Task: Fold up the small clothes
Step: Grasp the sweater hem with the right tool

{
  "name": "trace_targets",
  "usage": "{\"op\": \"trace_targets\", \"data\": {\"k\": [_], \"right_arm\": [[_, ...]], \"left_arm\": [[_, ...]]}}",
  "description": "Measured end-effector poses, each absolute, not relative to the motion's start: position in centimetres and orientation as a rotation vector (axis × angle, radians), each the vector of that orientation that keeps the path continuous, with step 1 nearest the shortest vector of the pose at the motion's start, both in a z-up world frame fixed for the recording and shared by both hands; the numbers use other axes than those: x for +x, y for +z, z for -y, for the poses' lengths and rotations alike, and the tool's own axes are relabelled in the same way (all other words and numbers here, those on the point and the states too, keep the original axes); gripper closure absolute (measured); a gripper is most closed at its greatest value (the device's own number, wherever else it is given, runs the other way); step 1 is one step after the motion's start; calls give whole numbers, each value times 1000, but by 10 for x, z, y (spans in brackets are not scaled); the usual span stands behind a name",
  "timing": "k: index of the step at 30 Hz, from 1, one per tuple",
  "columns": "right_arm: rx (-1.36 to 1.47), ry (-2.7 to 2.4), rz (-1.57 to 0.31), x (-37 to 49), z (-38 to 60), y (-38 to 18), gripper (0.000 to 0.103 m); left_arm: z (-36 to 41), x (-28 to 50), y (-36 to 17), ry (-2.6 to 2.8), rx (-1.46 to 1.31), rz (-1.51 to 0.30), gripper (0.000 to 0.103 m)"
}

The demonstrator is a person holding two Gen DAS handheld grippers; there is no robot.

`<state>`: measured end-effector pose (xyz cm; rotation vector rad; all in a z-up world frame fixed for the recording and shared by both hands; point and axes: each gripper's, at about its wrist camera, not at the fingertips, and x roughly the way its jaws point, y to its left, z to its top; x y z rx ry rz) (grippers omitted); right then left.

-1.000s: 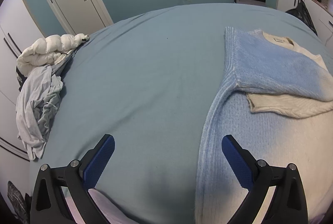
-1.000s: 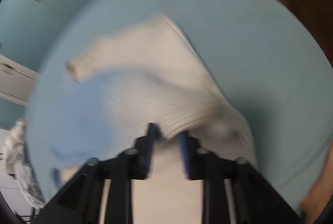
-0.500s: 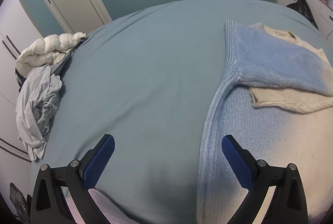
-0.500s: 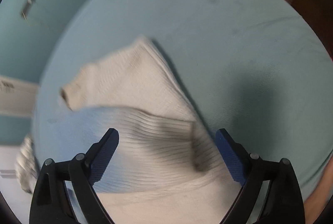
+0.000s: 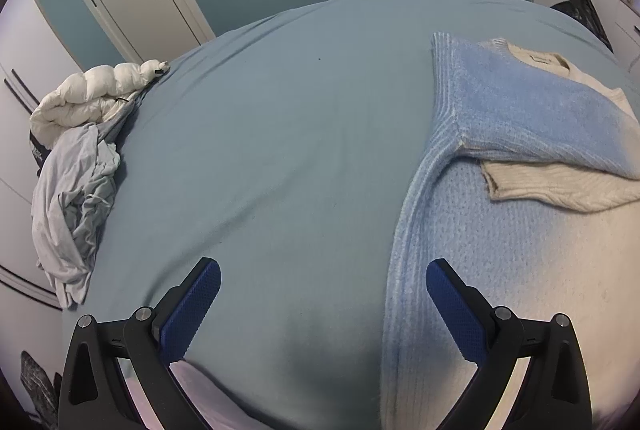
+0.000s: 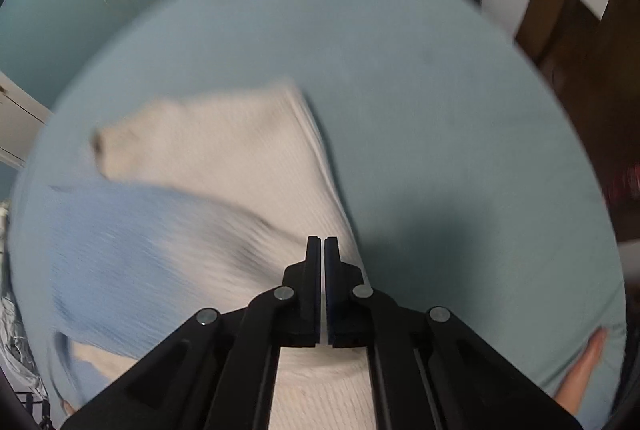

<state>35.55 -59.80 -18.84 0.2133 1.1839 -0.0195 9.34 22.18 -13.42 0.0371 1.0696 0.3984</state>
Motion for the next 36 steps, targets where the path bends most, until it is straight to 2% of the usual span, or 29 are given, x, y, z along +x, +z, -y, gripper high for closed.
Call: {"op": "trace_targets", "data": {"k": [2, 4, 5, 6, 7, 12, 17, 18, 19, 20, 29, 30, 31, 34, 36], "right_arm": [[249, -6, -1128, 354, 604, -172, 103], [334, 15, -1187, 359, 613, -186, 100], [405, 33, -1248, 362, 624, -196, 93], [494, 38, -1321, 362, 625, -213, 73], [557, 29, -1371, 355, 620, -225, 63], [654, 55, -1445, 340, 633, -254, 62], [709, 140, -1457, 340, 630, -249, 63], [677, 161, -1468, 342, 624, -246, 68], [633, 165, -1465, 346, 615, -242, 95], [564, 151, -1443, 345, 610, -234, 98], [247, 150, -994, 312, 578, -150, 99], [204, 133, -1005, 312, 577, -154, 98], [184, 111, -1059, 316, 579, -165, 93], [204, -74, -1312, 329, 613, -216, 85], [321, -178, -1294, 324, 643, -224, 82]], "left_arm": [[-221, 94, -135, 398, 36, -1073, 0], [-220, 94, -135, 394, 40, -1070, 0], [-220, 93, -135, 394, 43, -1068, 0], [-220, 93, -134, 394, 45, -1068, 0], [-220, 94, -135, 394, 43, -1068, 0], [-219, 95, -138, 394, 47, -1080, 0], [-218, 96, -140, 395, 45, -1087, 0], [-218, 96, -140, 394, 46, -1085, 0], [-218, 96, -140, 393, 47, -1086, 0], [-218, 96, -141, 395, 48, -1088, 0], [-219, 96, -142, 393, 43, -1092, 0], [-219, 95, -142, 393, 43, -1093, 0], [-218, 95, -142, 392, 44, -1093, 0], [-218, 94, -141, 390, 49, -1088, 0], [-217, 95, -142, 389, 49, -1091, 0]]}}
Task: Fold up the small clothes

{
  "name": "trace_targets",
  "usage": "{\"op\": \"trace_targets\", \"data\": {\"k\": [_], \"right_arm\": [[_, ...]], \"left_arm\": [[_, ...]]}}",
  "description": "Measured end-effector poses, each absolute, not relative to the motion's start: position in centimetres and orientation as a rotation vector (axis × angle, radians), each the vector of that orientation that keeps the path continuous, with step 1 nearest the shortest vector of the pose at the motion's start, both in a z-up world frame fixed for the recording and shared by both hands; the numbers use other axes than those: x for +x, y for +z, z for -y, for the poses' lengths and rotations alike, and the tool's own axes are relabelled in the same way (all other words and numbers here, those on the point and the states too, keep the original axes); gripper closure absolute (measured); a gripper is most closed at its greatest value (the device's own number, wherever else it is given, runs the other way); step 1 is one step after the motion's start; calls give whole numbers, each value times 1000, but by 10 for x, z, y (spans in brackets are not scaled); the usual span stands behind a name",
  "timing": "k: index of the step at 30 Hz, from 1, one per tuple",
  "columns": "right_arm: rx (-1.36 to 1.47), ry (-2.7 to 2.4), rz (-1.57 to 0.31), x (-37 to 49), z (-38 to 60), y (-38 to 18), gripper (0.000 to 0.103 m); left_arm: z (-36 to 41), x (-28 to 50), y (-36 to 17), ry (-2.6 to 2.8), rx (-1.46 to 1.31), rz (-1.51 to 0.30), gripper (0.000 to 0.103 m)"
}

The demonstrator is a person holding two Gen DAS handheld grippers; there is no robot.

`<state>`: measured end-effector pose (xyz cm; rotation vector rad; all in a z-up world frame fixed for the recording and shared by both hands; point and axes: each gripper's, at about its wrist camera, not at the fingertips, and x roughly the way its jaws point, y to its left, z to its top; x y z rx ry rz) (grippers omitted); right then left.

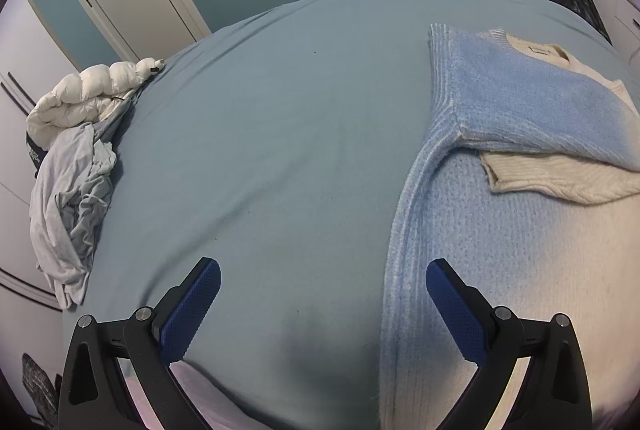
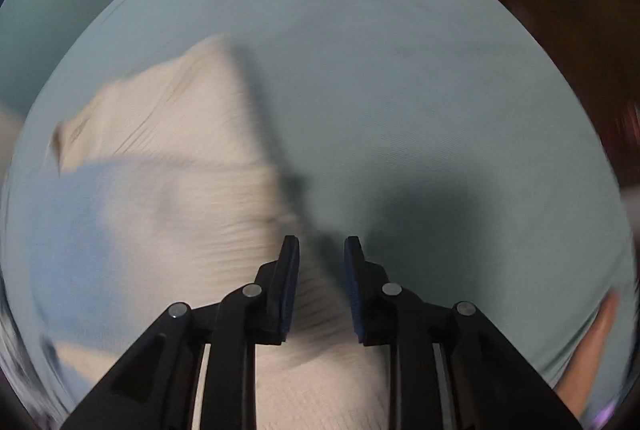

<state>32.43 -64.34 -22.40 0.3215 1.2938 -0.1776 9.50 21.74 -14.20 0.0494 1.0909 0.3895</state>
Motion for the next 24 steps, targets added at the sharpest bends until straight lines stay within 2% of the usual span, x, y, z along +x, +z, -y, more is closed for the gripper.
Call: {"op": "trace_targets", "data": {"k": [3, 6, 7, 9, 13, 15, 18, 22, 24], "right_arm": [[363, -133, -1193, 317, 645, -207, 54], [387, 32, -1110, 315, 623, -187, 48], [375, 72, -1102, 317, 610, -185, 39], [303, 104, -1128, 323, 589, -190, 32], [168, 2, -1257, 337, 571, -234, 31], [127, -50, -1284, 342, 572, -254, 26], [95, -172, -1258, 339, 564, -235, 26], [64, -127, -1085, 329, 531, -190, 22], [46, -68, -1107, 342, 502, -195, 22]], "left_arm": [[-217, 97, -144, 392, 50, -1099, 0], [-216, 99, -146, 391, 42, -1107, 0], [-215, 99, -147, 389, 40, -1109, 0], [-213, 100, -148, 388, 45, -1113, 0], [-211, 99, -149, 383, 58, -1119, 0], [-212, 98, -149, 379, 58, -1118, 0], [-214, 97, -150, 383, 58, -1118, 0], [-215, 98, -153, 387, 46, -1132, 0], [-214, 98, -152, 385, 49, -1130, 0]]}}
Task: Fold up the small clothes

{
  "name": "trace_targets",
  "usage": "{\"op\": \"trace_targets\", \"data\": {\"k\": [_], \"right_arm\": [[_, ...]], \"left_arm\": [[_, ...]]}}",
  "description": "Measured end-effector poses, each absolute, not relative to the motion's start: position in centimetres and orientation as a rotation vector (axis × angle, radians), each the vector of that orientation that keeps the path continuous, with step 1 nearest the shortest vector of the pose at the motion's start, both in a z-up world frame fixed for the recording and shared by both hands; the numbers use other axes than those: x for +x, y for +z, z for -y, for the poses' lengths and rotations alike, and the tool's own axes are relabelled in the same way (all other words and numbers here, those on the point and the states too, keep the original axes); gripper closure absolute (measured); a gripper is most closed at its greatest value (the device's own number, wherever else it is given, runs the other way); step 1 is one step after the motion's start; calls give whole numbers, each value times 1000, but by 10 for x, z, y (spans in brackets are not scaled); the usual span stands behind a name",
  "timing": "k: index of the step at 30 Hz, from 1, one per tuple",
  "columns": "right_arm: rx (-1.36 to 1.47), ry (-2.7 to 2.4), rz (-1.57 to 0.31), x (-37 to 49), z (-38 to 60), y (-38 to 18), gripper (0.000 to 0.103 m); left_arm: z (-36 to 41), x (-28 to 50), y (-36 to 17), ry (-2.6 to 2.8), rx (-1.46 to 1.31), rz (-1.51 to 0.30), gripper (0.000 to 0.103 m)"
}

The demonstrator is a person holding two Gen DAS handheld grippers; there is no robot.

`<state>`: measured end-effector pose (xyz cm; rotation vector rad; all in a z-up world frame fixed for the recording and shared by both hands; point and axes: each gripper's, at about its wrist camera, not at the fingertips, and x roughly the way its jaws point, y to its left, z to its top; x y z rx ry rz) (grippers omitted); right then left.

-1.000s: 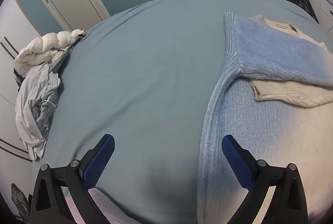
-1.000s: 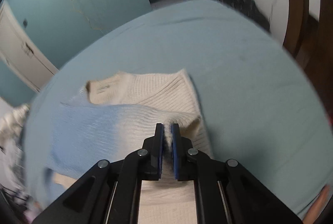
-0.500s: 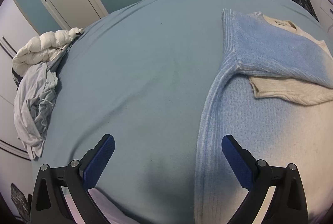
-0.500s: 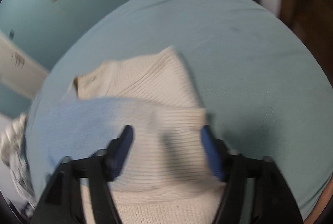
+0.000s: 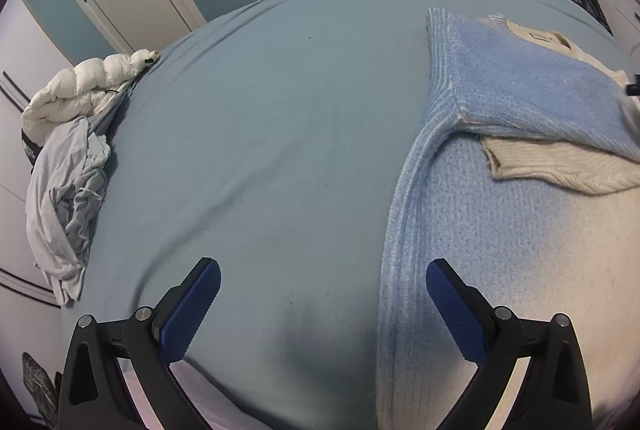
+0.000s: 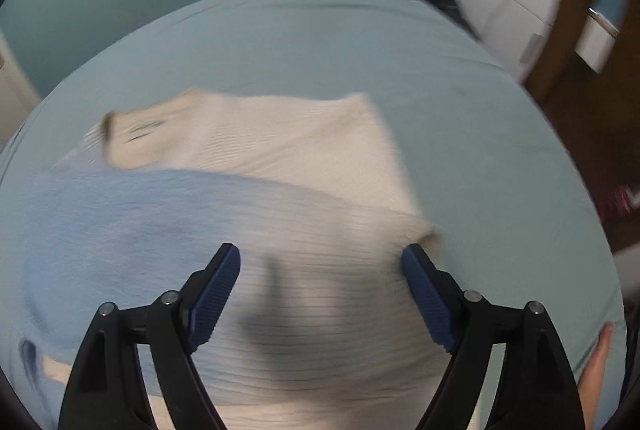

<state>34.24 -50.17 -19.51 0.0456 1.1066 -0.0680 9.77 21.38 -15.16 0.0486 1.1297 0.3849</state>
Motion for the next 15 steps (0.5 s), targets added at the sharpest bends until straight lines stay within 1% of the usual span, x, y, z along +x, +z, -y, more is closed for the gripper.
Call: {"op": "trace_targets", "data": {"k": [3, 4, 5, 7, 9, 11, 15], "right_arm": [[41, 15, -1200, 354, 486, -224, 21], [25, 13, -1266, 355, 478, -238, 15], [3, 0, -1327, 359, 476, -255, 13], [-60, -53, -1275, 355, 468, -250, 13], [-115, -105, -1220, 342, 449, -233, 13], [-66, 16, -1176, 320, 422, -217, 13], [-42, 330, -1247, 284, 343, -219, 13]], "left_arm": [[-213, 96, -150, 381, 54, -1119, 0], [-213, 96, -150, 381, 55, -1119, 0], [-213, 96, -150, 380, 55, -1120, 0], [-214, 97, -152, 376, 52, -1119, 0], [-215, 98, -154, 381, 52, -1125, 0], [-217, 99, -155, 383, 42, -1134, 0], [-214, 97, -153, 376, 46, -1129, 0]]}}
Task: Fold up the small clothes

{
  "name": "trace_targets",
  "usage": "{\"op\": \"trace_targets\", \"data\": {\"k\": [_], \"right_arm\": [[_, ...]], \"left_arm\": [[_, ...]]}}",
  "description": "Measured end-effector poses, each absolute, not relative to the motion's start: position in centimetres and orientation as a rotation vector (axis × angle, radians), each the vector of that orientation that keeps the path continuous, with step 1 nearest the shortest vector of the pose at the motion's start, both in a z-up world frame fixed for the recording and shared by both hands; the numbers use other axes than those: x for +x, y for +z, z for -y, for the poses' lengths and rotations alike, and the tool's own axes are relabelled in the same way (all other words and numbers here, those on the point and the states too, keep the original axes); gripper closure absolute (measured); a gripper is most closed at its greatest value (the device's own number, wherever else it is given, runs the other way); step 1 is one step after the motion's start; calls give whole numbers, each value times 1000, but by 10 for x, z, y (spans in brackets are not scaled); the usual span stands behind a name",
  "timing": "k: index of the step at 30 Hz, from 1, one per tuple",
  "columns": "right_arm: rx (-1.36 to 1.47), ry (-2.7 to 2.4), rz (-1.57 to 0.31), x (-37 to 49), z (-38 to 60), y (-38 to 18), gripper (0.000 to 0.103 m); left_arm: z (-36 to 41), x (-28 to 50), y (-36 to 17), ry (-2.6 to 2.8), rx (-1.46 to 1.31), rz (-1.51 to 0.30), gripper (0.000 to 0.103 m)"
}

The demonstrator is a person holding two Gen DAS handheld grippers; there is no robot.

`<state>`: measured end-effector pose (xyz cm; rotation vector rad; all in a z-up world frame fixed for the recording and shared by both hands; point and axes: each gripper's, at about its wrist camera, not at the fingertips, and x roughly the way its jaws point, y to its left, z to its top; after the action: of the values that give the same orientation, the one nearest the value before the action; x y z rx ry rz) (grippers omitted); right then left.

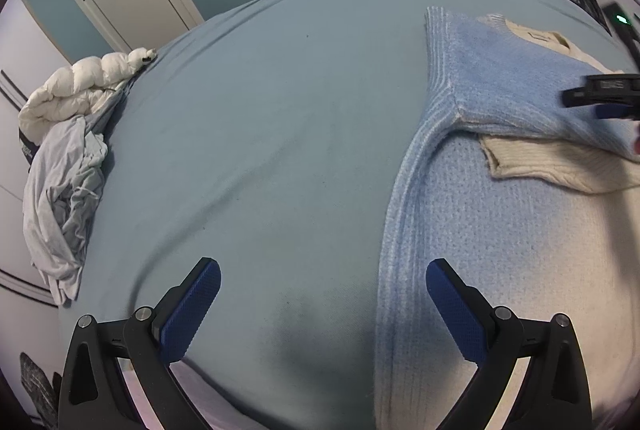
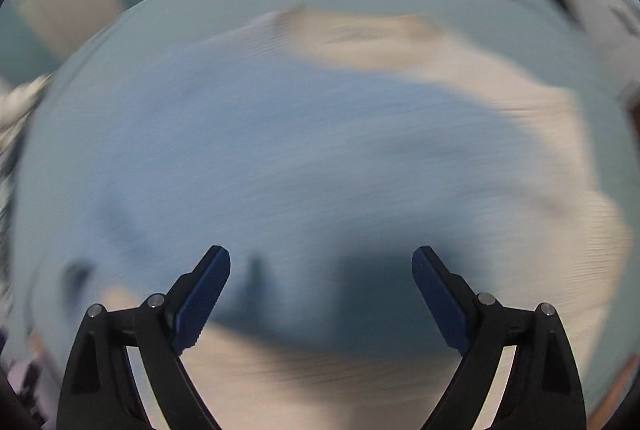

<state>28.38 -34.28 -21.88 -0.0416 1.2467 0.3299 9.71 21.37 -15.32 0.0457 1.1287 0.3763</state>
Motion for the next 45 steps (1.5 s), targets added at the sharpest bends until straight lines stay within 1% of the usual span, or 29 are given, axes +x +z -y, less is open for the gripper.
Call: {"op": "trace_targets", "data": {"k": [3, 5, 6, 7, 8, 10, 13, 14, 17, 21, 24, 25, 27, 29, 31, 33, 34, 35, 38, 41, 44, 45], "right_arm": [[-18, 466, -1253, 269, 300, -229, 13], [-76, 459, -1258, 264, 280, -244, 12], [-118, 430, -1263, 261, 275, -252, 9], [-175, 409, -1255, 257, 268, -258, 2], [-246, 404, -1220, 251, 261, -263, 2], [-299, 382, -1201, 242, 257, -263, 2], [-212, 365, -1254, 239, 265, -250, 2], [-131, 394, -1250, 250, 278, -239, 2], [91, 359, -1153, 259, 349, -214, 2], [238, 115, -1063, 275, 475, -203, 2], [336, -107, -1079, 298, 590, -211, 2], [373, -147, -1093, 307, 610, -211, 7], [484, -182, -1115, 310, 654, -217, 9], [473, -198, -1137, 307, 671, -224, 9], [339, -219, -1170, 302, 650, -233, 9], [196, -202, -1254, 302, 639, -261, 9], [189, -194, -1231, 298, 640, -263, 4], [200, -214, -1206, 293, 645, -259, 3], [285, -244, -1229, 286, 663, -246, 3], [354, -236, -1192, 264, 681, -205, 3], [295, -151, -1224, 232, 681, -155, 3], [269, -138, -1228, 236, 675, -140, 3]], "left_arm": [[-213, 96, -150, 373, 49, -1115, 0], [-213, 96, -151, 366, 46, -1120, 0], [-213, 96, -153, 363, 49, -1125, 0], [-213, 96, -154, 360, 53, -1129, 0], [-212, 96, -155, 355, 56, -1133, 0], [-211, 95, -155, 351, 61, -1132, 0], [-212, 93, -152, 351, 60, -1120, 0], [-211, 92, -151, 351, 61, -1118, 0], [-212, 91, -151, 356, 68, -1118, 0], [-212, 93, -154, 362, 72, -1126, 0], [-212, 95, -156, 364, 75, -1135, 0], [-211, 96, -157, 364, 74, -1139, 0], [-211, 99, -160, 368, 74, -1149, 0], [-210, 100, -163, 366, 75, -1160, 0], [-207, 101, -166, 363, 84, -1169, 0], [-203, 101, -167, 358, 97, -1173, 0], [-202, 101, -167, 353, 101, -1174, 0], [-201, 101, -167, 346, 102, -1175, 0], [-198, 98, -164, 309, 97, -1183, 0], [-195, 93, -162, 284, 94, -1187, 0], [-191, 84, -154, 268, 112, -1169, 0], [-191, 82, -152, 264, 116, -1164, 0]]}}
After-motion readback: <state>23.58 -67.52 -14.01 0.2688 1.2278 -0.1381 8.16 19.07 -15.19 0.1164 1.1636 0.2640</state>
